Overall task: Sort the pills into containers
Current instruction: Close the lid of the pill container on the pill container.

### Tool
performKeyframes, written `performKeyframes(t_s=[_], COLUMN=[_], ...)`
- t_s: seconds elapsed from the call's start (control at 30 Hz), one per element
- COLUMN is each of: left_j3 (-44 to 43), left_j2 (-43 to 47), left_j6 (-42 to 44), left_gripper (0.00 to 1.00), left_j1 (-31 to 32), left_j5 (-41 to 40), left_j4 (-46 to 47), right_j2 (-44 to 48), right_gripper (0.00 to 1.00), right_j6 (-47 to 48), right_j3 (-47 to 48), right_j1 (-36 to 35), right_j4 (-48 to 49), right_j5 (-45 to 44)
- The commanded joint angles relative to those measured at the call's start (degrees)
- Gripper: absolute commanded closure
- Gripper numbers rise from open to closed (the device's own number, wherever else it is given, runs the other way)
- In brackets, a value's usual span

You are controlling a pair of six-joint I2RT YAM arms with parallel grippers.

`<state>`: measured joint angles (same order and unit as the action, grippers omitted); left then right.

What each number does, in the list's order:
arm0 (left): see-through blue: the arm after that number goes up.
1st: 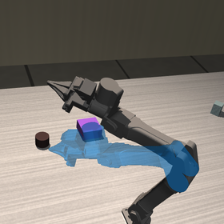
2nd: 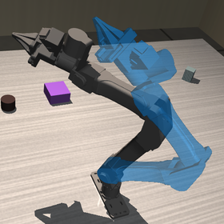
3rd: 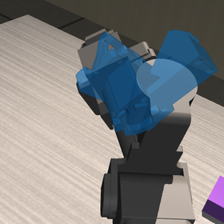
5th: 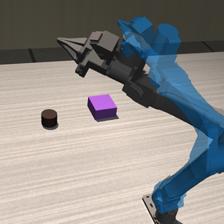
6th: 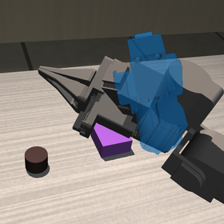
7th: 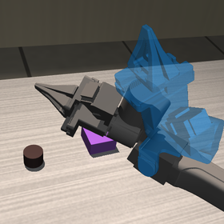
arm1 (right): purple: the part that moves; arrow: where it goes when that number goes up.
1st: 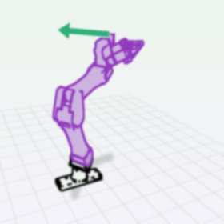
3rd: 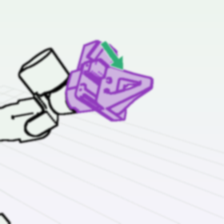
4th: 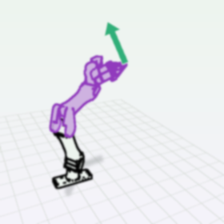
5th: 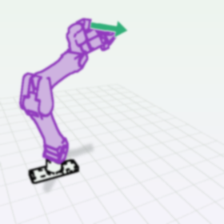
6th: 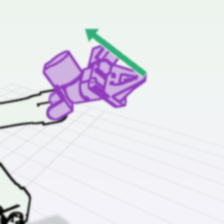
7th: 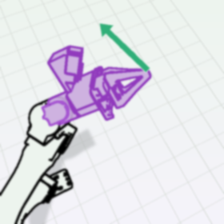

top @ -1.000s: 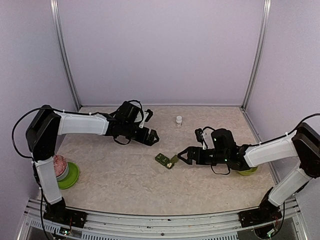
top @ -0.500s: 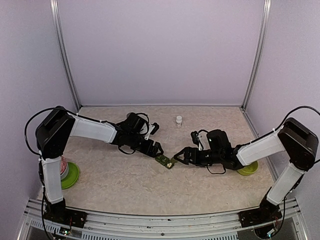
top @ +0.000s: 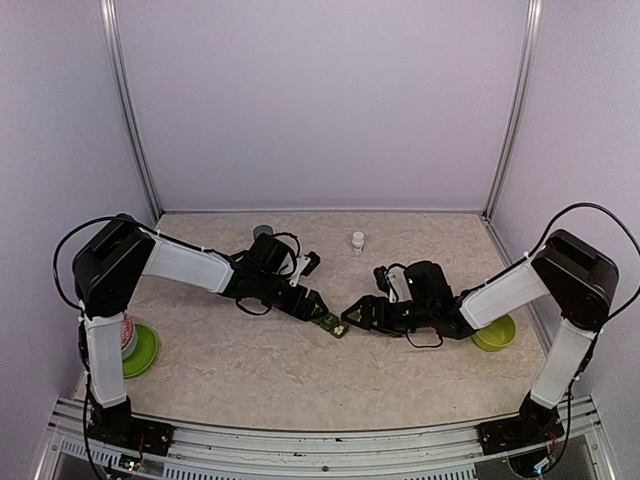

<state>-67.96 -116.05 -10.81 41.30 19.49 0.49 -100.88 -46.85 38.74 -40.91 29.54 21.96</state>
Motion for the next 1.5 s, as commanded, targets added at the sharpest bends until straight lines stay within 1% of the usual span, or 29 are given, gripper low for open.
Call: performKeyframes(t_s=[0.0,0.3,0.43,0.73,1.03,1.23,1.33,1.47], left_j3=[1.87,3.53,3.66,3.87,4.02,4.93,6.0,6.4], left_j2=[-1.59,-1.27,-1.49,-1.73,-1.46,0.67,2.3,3.1], left_j6=[-0.71,-1.31,-1.49,-1.92,-1.85,-2.99,-3.72,-4.13], left_gripper=[0.17,0.18,0.26,0.34,0.34,0.26,0.25,0.25], left_j1=[0.53,0.62,0.54,0.63,0.47,-0.72,-1.1,-1.33], left_j5=[2.45,3.07,3.28,3.98,3.11,2.42,2.38,3.59], left_j4=[1.79,3.82,3.82,4.16,4.0,5.51,7.04,6.43], right_j2=[-2.36,-5.8,-6.47,-6.7,-6.01,-5.62,-5.81,-6.1], right_gripper=[0.0,0.0,0.0,0.0,0.0,0.0,0.0,0.0], right_j6=[-1.17,-3.71,-3.98,-5.17,-4.45,-3.27,-3.05,-3.2], right_j3=[1.84,2.77,3.45,2.67,2.52,2.33,2.23,2.24], right_j1=[0.8,1.79,1.88,2.14,2.15,2.15,2.23,2.44], right_j4=[2.01,7.35,8.69,14.64,15.37,12.92,12.63,12.64], right_j5=[1.11,4.48,5.41,8.34,9.16,7.92,7.5,7.3])
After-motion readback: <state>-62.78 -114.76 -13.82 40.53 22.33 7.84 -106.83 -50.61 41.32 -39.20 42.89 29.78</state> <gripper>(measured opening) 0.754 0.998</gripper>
